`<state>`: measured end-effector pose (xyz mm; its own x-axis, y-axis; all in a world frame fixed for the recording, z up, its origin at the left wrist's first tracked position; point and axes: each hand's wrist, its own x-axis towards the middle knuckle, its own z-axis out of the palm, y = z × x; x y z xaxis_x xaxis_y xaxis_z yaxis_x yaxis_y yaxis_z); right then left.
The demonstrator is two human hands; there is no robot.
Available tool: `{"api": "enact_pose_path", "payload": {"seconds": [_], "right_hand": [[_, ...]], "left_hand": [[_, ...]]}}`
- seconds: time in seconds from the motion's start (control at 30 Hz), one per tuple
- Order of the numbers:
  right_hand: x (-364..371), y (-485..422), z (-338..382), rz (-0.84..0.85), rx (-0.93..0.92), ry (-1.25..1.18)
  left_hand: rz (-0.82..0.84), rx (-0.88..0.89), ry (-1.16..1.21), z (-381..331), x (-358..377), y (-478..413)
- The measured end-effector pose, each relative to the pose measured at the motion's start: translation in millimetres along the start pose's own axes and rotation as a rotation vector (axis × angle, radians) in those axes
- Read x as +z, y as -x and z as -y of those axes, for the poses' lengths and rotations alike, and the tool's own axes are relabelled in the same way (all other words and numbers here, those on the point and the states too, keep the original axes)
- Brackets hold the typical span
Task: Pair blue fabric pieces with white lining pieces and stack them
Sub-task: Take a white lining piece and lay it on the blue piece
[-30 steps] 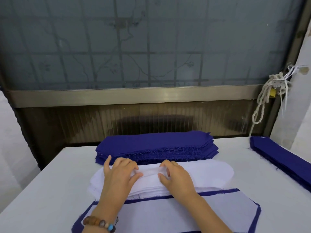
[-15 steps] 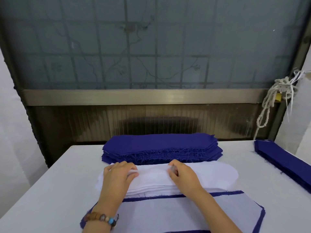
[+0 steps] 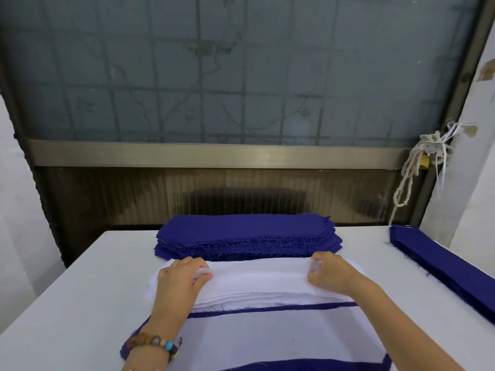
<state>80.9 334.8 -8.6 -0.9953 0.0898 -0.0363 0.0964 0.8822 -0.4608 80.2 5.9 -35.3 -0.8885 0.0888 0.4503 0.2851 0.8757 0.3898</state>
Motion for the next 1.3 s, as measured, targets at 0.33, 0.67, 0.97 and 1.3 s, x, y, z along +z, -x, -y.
{"api": "enact_pose_path", "payload": {"seconds": [0.33, 0.67, 0.97, 1.3], "right_hand": [[3.4, 17.8, -58.4, -0.293, 0.212, -0.296], [12.0, 19.3, -78.9, -0.485, 0.217, -0.453], [8.7, 17.5, -79.4, -0.598, 0.254, -0.422], [-5.6, 38.4, -66.0, -0.575, 0.164, -0.606]], "left_hand": [[-0.003, -0.005, 0.006, 0.5, 0.2, 0.1], [-0.06, -0.176, -0.112, 10.4, -2.5, -1.6], [-0.16, -0.35, 0.285, 34.7, -12.7, -3.6], [-0.17, -0.51, 0.717, 35.6, -40.8, -1.7]]}}
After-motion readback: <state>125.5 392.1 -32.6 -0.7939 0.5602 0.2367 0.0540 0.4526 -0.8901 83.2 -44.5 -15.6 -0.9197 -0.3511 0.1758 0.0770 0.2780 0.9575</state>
